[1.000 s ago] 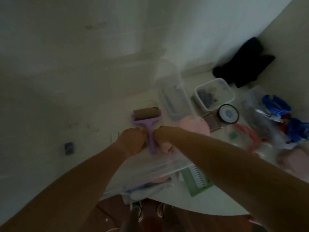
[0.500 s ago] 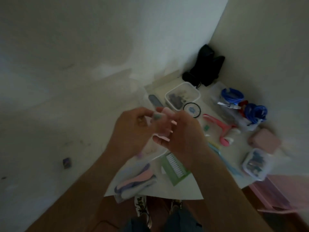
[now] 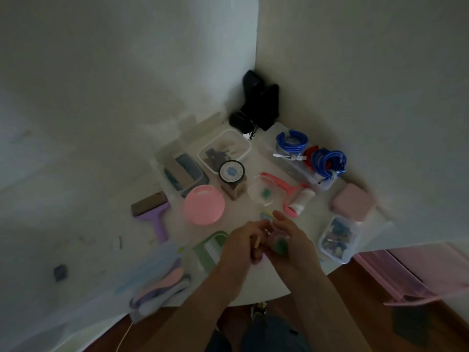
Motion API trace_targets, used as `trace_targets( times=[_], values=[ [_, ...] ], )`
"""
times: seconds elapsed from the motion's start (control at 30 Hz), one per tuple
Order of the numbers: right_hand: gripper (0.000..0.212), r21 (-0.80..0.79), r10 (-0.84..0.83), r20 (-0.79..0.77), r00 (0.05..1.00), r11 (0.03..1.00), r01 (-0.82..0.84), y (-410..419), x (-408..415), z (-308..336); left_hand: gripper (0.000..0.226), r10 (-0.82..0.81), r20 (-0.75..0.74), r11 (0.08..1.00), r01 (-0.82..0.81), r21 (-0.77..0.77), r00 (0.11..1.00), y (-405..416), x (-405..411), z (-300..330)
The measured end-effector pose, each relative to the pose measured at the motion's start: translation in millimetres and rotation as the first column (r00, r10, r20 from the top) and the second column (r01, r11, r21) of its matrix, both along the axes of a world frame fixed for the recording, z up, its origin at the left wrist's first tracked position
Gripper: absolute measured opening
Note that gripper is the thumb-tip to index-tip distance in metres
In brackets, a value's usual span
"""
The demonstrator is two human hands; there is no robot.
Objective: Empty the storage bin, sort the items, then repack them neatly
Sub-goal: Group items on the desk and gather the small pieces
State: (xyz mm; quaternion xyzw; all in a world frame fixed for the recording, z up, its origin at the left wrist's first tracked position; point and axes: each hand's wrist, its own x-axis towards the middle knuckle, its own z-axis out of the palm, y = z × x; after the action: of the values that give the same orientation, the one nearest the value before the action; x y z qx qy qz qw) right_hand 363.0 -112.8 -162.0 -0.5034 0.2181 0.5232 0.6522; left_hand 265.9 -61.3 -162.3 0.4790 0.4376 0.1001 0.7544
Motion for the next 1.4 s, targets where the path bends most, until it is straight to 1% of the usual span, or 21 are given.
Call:
trace_targets(
  times=[0.07,0.1,0.13,0.2,0.33,0.37,0.43,0.53,0.6,0.7,0.73,0.87,0.93,1.0,1.07,1.17,1.23,1.27,1.33,1.37,1.4],
  values=[
    [0.016,-0.005,0.007,-0.035,0.999,1.000,-0.007,-5.6,16.9,-4.0,0.024,0.203,-0.007,0.960,-0.201,-0.195,0.979,2.8,14.9,-4.4],
    [0.013,-0.007,0.007,-0.043,0.999,1.000,-0.007,-8.2,25.3,-5.4,0.018,0.270,-0.050,0.944,-0.275,-0.182,0.962,6.9,24.2,-7.2],
    [0.013,0.000,-0.002,-0.052,0.999,1.000,0.002,-10.7,33.5,-5.8,0.016,0.321,-0.088,0.935,-0.330,-0.131,0.943,11.9,34.3,-9.4],
    [0.018,0.046,-0.026,-0.066,0.997,0.999,0.030,-14.7,48.6,-9.6,0.027,0.403,-0.111,0.914,-0.406,-0.009,0.909,24.8,55.4,-22.8],
    [0.023,0.092,-0.009,-0.113,0.994,0.996,0.019,-15.9,66.7,-20.9,0.022,0.437,-0.213,0.887,-0.379,0.265,0.874,45.6,89.8,-82.0],
    [0.025,0.088,-0.008,-0.130,0.992,0.996,0.019,-16.7,70.1,-24.9,0.021,0.454,-0.230,0.877,-0.386,0.287,0.861,49.9,96.6,-102.5],
    [0.027,0.101,-0.013,-0.168,0.986,0.994,0.030,-19.4,77.0,-31.7,0.018,0.504,-0.256,0.853,-0.428,0.300,0.825,53.6,108.5,-102.7],
    [0.015,0.150,0.018,-0.227,0.974,0.989,0.017,-23.7,84.9,-36.4,0.016,0.513,-0.279,0.851,-0.435,0.295,0.812,51.8,113.8,-102.7],
    [0.011,0.165,0.048,-0.222,0.974,0.986,-0.011,-25.2,88.9,-37.2,0.014,0.534,-0.230,0.836,-0.468,0.286,0.814,47.6,109.4,-96.9],
    [0.027,0.158,0.143,-0.204,0.968,0.981,-0.112,-13.9,87.9,-34.0,0.016,0.609,-0.101,0.785,-0.580,0.216,0.787,38.5,91.9,-61.6],
    [0.028,0.160,0.168,-0.199,0.965,0.978,-0.137,-8.5,87.5,-32.9,0.012,0.620,-0.074,0.770,-0.588,0.247,0.781,37.7,82.7,-51.6],
    [0.032,0.191,0.231,-0.210,0.950,0.963,-0.192,17.0,81.1,-28.1,0.010,0.524,-0.191,0.715,-0.307,0.628,0.830,71.6,29.6,-0.8],
    [0.033,0.220,0.265,-0.224,0.938,0.951,-0.216,30.2,75.9,-24.8,0.010,0.459,-0.280,0.687,-0.136,0.714,0.843,111.5,6.9,25.5],
    [0.031,0.239,0.298,-0.228,0.927,0.940,-0.244,44.1,68.8,-21.4,0.011,0.402,-0.453,0.644,0.106,0.758,0.795,151.4,-8.1,44.5],
    [0.028,0.260,0.314,-0.223,0.923,0.932,-0.254,56.2,62.7,-16.9,0.013,0.350,-0.619,0.596,0.342,0.726,0.703,188.1,-14.0,45.0],
    [0.019,0.248,0.294,-0.201,0.934,0.938,-0.242,66.2,59.8,-12.7,0.022,0.225,-0.824,0.625,0.572,0.531,0.519,236.8,-7.2,14.7],
    [0.014,0.252,0.286,-0.200,0.937,0.939,-0.233,66.4,62.5,-12.9,0.032,0.158,-0.896,0.684,0.608,0.402,0.415,259.3,2.6,-8.9],
    [0.019,0.270,0.276,-0.207,0.939,0.938,-0.216,64.9,64.0,-13.2,0.036,0.150,-0.909,0.703,0.604,0.375,0.390,265.8,6.1,-21.0],
    [0.056,0.305,0.246,-0.203,0.948,0.936,-0.177,61.5,68.9,-15.7,0.040,0.169,-0.910,0.750,0.550,0.368,0.378,270.5,13.0,-37.3],
    [0.067,0.293,0.226,-0.200,0.953,0.942,-0.162,57.8,71.4,-18.5,0.039,0.178,-0.906,0.770,0.519,0.371,0.384,270.2,15.9,-42.4],
    [0.063,0.266,0.214,-0.195,0.957,0.951,-0.159,53.7,72.7,-18.1,0.036,0.187,-0.900,0.782,0.495,0.379,0.394,271.5,17.0,-49.2]
  ],
)
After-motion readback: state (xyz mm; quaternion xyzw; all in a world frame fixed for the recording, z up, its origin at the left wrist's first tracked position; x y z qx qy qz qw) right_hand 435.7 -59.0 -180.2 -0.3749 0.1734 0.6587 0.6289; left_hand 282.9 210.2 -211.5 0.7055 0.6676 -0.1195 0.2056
